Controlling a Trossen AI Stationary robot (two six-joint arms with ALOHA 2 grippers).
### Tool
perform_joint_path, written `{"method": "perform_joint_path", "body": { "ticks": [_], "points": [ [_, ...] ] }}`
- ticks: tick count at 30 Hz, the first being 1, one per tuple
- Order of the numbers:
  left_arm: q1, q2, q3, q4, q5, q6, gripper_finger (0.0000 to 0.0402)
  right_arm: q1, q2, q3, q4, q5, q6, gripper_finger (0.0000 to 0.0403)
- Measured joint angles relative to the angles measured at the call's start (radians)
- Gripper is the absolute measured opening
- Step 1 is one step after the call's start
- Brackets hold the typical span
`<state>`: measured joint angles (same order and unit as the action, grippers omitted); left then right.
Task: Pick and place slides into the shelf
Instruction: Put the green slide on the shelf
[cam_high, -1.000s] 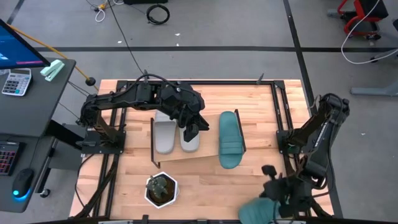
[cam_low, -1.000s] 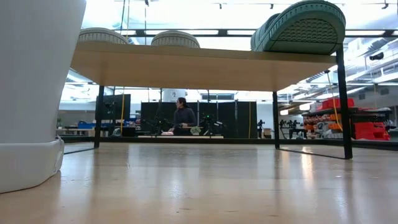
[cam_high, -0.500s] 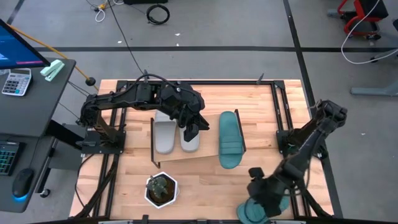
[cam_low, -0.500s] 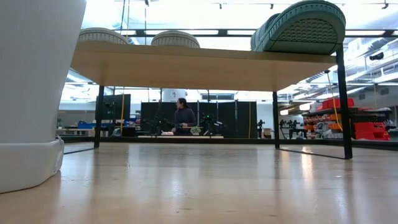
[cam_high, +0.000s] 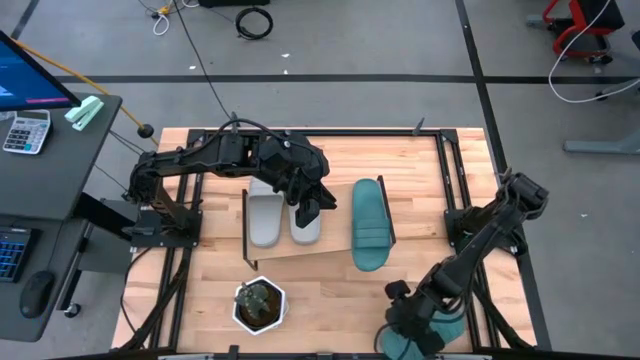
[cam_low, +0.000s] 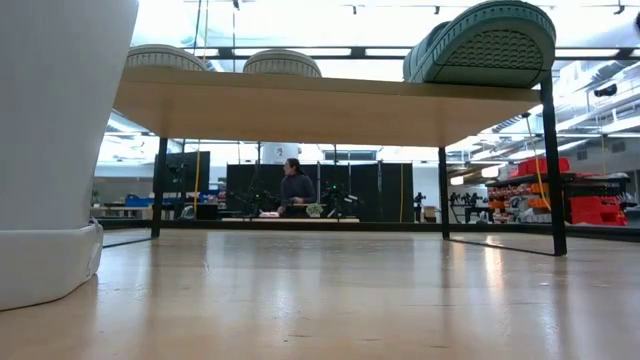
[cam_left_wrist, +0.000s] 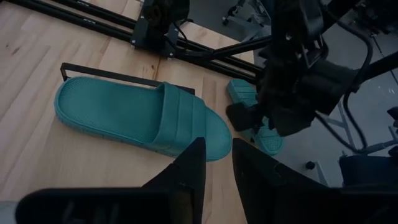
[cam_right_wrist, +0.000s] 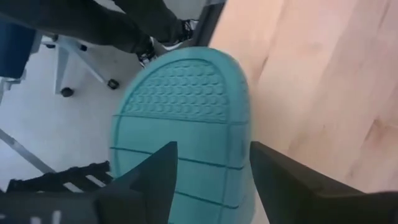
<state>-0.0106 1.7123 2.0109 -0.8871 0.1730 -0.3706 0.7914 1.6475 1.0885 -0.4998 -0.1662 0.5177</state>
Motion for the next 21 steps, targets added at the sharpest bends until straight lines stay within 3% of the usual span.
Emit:
{"method": "perform_joint_path", "body": {
  "ticks": [5, 12, 21],
  "points": [
    [0.000, 0.000, 0.000, 0.000, 0.000, 0.000, 0.0089, -0.028, 0.019, 0.000, 0.030, -0.006, -0.004, 0.0211],
    [0.000, 0.000, 0.000, -0.001, 0.000, 0.000, 0.0086, -0.040, 0.058, 0.000, 0.075, -0.131, -0.015, 0.0213],
    [0.000, 0.000, 0.000, -0.001, 0.000, 0.016, 0.0089, -0.038, 0.120, -0.003, 0.078, -0.179, -0.024, 0.0216]
  ]
}}
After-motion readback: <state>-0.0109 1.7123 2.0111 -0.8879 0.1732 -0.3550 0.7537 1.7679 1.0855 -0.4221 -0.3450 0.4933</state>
